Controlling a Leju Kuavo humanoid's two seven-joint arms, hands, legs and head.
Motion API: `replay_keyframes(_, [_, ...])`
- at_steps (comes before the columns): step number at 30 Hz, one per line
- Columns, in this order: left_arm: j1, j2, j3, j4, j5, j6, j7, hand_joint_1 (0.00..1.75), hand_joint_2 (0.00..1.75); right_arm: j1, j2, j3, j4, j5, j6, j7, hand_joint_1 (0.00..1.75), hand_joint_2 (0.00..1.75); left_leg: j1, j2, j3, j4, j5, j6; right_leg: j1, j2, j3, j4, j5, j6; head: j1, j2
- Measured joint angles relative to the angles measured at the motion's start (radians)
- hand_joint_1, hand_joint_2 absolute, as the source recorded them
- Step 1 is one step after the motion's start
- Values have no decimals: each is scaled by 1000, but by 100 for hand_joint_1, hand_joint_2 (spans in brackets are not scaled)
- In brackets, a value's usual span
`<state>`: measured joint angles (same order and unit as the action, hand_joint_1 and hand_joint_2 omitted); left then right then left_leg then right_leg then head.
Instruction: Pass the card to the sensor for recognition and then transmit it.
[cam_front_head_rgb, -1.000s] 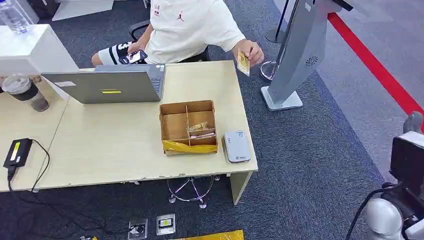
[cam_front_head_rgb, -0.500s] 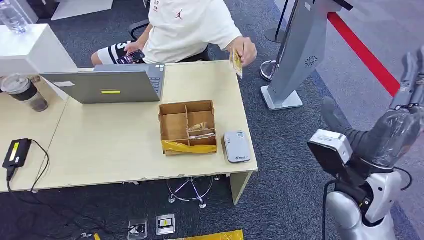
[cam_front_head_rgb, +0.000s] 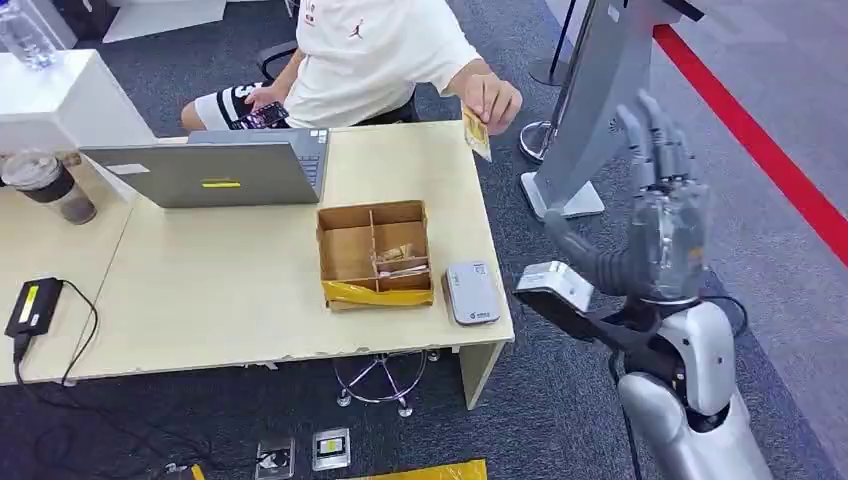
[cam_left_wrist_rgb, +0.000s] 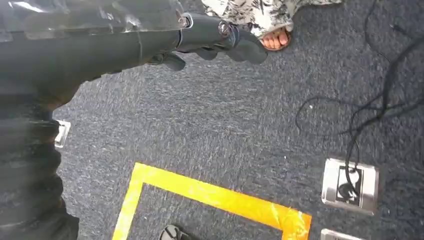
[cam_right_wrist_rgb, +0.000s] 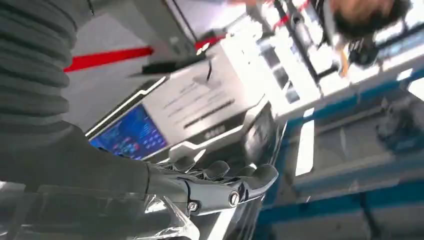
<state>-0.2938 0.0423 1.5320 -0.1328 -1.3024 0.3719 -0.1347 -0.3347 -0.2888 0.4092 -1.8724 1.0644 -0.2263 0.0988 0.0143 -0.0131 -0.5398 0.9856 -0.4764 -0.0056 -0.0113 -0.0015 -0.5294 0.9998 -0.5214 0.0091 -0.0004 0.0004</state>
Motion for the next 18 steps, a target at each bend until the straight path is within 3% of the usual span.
replay_keyframes(7, [-23,0,0,0,-30,-7,9,0,175,-120,47,135,204,-69,59,-15,0,175,0,-2,-3,0,1,-1,0,-3,-2,1,0,0,0,0])
replay_keyframes(11, [-46,0,0,0,-35,-5,12,0,175,-228,103,226,467,-104,55,-42,0,175,0,-1,-4,0,1,-1,0,-1,-5,2,0,-1,-1,0])
replay_keyframes(18, [-47,0,0,1,-34,-6,13,0,175,-288,162,293,686,-132,73,-56,0,175,0,-2,-8,0,2,-1,0,-1,-9,2,0,-1,0,0])
